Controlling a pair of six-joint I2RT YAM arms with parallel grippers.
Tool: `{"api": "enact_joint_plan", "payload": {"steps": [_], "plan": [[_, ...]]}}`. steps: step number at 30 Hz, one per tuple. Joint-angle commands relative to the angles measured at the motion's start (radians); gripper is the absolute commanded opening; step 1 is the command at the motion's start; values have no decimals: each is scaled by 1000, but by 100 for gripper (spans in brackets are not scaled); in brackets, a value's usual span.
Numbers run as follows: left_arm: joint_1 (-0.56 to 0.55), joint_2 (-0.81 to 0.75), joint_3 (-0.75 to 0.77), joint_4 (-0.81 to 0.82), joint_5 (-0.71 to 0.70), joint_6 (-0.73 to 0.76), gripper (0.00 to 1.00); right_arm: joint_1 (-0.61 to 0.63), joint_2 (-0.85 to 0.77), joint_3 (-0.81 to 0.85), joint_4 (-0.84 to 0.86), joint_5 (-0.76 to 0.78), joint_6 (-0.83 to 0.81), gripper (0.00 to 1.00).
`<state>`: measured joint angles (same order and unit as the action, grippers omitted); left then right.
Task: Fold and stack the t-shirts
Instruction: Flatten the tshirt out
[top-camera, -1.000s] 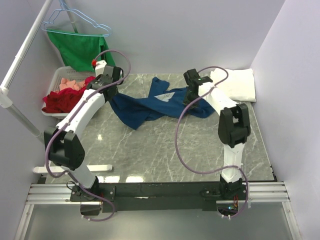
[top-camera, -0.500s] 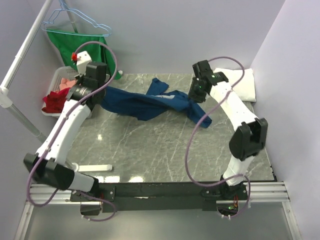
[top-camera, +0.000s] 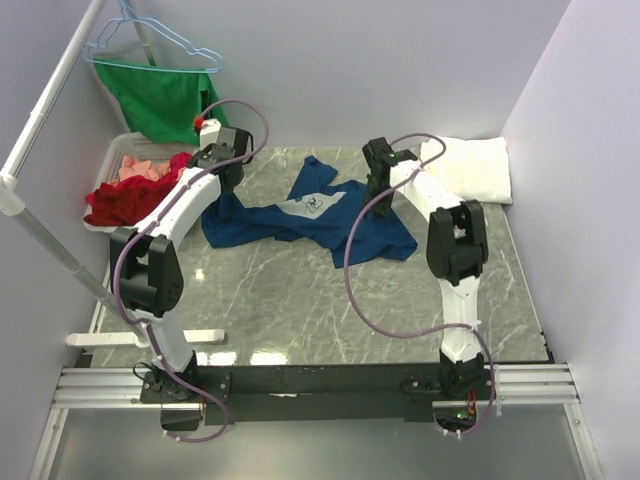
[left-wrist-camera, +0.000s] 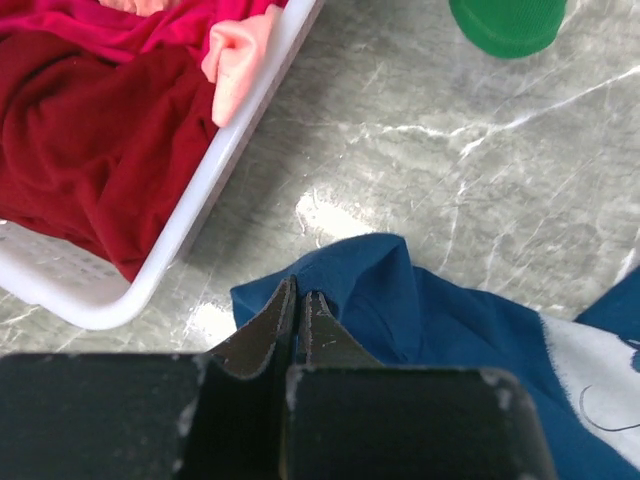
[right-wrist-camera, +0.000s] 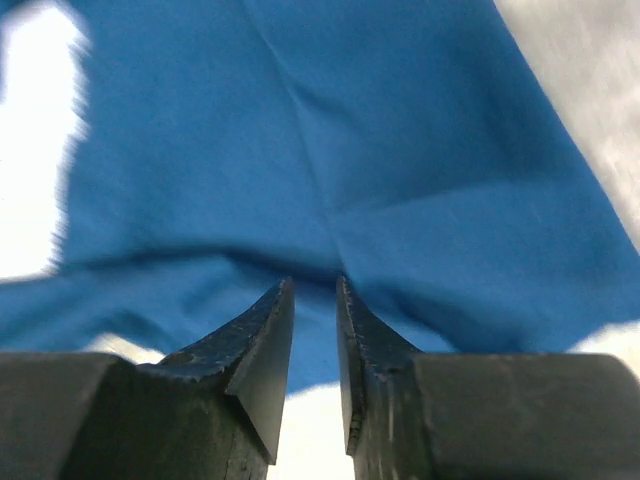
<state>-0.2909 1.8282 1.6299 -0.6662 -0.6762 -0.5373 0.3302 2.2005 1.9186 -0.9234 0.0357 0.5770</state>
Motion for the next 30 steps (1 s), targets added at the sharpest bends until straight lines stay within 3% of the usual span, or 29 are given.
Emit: {"api": "enact_joint_plan", "payload": {"steps": [1, 5, 12, 30], "plan": [[16, 6, 54, 31, 32, -26, 1, 32, -201, -163, 32, 27, -42, 32], [18, 52, 71, 22, 55, -36, 1, 96, -321, -303, 51, 18, -71, 38], [19, 75, 64, 31, 82, -33, 1, 210, -337, -412, 75, -11, -103, 52], [39, 34, 8, 45, 104, -24, 1, 297, -110, -319, 150, -69, -115, 53]]}}
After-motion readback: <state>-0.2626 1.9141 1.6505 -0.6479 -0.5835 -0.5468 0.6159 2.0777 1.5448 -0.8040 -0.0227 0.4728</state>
